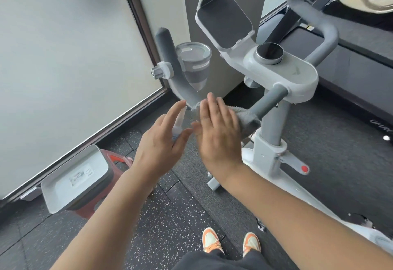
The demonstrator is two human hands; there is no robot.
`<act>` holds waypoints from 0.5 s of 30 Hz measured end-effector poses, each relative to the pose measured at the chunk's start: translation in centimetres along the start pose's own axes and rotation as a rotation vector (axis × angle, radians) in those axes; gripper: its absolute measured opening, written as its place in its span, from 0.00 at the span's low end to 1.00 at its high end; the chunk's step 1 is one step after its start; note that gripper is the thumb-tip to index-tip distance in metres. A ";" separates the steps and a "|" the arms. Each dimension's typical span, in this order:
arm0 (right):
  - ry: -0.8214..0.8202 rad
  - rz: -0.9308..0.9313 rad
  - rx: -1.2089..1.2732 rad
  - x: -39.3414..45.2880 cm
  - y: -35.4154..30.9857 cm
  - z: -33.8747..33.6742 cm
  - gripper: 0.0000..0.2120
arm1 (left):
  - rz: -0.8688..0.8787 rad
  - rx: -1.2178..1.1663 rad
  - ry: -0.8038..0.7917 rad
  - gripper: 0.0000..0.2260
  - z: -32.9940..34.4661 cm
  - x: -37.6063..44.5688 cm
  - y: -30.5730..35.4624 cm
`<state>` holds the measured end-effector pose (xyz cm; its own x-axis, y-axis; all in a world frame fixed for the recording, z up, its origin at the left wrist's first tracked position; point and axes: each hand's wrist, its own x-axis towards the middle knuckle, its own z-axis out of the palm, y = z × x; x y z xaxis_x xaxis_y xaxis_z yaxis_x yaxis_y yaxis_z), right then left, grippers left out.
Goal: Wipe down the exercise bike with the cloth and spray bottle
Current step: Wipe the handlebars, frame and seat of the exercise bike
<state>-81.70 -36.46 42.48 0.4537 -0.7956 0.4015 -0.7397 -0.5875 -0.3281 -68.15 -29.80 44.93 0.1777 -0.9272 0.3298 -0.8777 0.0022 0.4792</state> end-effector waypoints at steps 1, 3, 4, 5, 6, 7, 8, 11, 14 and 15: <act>-0.026 0.008 -0.058 0.7 -0.9 0.3 0.26 | 0.001 0.005 0.013 0.27 -0.3 -0.1 -0.3; -0.089 0.015 -0.156 2.2 -2.4 0.7 0.27 | 0.001 0.006 0.039 0.27 -1.1 -0.3 -0.8; -0.133 0.015 -0.179 3.1 -3.0 0.9 0.27 | 0.004 0.004 0.049 0.27 -1.4 -0.4 -1.1; -0.167 0.017 -0.181 4.0 -3.5 1.0 0.27 | 0.007 0.004 0.058 0.27 -1.8 -0.5 -1.4; -0.186 0.025 -0.169 5.0 -4.0 1.1 0.27 | 0.006 0.011 0.064 0.27 -2.1 -0.6 -1.7; -0.194 0.035 -0.153 6.1 -4.3 1.0 0.27 | 0.003 0.023 0.072 0.27 -2.4 -0.7 -1.9; -0.199 0.046 -0.139 7.1 -4.6 1.0 0.27 | 0.001 0.034 0.079 0.27 -2.6 -0.8 -2.1; -0.219 0.054 -0.110 8.7 -4.8 0.9 0.28 | 0.000 0.039 0.086 0.28 -2.8 -1.0 -2.3; -0.276 0.070 -0.141 7.5 -3.8 0.3 0.29 | 0.001 0.031 0.081 0.28 -2.7 -1.1 -2.3; -0.289 0.091 -0.164 6.7 -3.2 -0.1 0.29 | 0.001 0.029 0.082 0.27 -2.6 -1.1 -2.3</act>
<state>-76.33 -39.92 46.31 0.4868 -0.8664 0.1109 -0.8431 -0.4993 -0.1999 -65.20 -27.83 45.63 0.2120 -0.8934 0.3960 -0.8901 -0.0092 0.4557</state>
